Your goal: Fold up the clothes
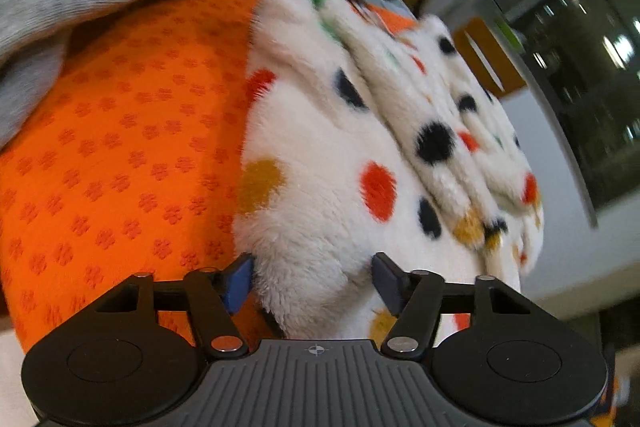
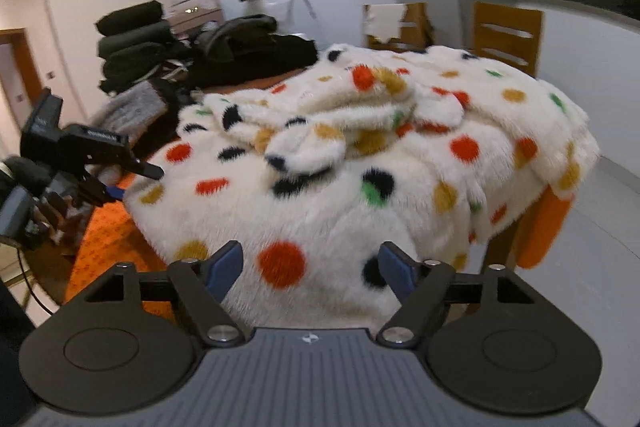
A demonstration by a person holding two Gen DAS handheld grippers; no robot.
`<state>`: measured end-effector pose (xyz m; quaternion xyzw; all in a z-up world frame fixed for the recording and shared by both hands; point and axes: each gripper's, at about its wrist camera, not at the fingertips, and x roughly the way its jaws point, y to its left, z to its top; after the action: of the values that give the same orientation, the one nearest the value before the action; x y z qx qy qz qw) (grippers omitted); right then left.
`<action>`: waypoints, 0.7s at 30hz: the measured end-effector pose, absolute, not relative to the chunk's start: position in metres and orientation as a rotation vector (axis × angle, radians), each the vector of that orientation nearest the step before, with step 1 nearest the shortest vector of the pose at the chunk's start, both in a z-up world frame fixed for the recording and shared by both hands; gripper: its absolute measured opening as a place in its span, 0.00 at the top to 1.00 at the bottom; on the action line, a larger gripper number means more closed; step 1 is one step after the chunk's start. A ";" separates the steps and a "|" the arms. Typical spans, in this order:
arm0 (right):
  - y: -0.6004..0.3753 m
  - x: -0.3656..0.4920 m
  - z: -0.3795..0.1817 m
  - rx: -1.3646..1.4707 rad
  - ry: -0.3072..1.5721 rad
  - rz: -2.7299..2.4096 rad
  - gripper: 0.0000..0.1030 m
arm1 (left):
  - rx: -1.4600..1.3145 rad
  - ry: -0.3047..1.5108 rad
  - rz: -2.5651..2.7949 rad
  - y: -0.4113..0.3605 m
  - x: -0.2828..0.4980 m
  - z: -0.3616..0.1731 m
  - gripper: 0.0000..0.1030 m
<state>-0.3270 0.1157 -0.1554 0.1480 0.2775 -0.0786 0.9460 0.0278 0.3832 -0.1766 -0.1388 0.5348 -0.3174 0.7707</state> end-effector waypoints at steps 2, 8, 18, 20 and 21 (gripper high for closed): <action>0.140 -0.332 -0.165 0.287 0.562 -0.222 0.16 | -0.266 1.172 -0.744 0.383 0.031 -0.176 0.46; 0.212 -0.326 -0.206 0.184 0.580 -0.340 0.07 | -0.200 1.194 -0.855 0.386 0.041 -0.175 0.51; 0.285 -0.282 -0.282 -0.126 0.638 -0.521 0.01 | -0.147 1.173 -0.872 0.383 0.036 -0.175 0.37; 0.289 -0.274 -0.294 -0.193 0.644 -0.558 0.01 | -0.156 1.168 -0.853 0.381 0.033 -0.176 0.36; 0.291 -0.271 -0.300 -0.224 0.646 -0.575 0.01 | -0.162 1.166 -0.842 0.380 0.032 -0.176 0.36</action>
<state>-0.2705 0.2913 -0.3000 -0.1082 0.3125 -0.2782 0.9018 0.0318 0.3804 -0.1759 -0.0740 0.5334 -0.3853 0.7493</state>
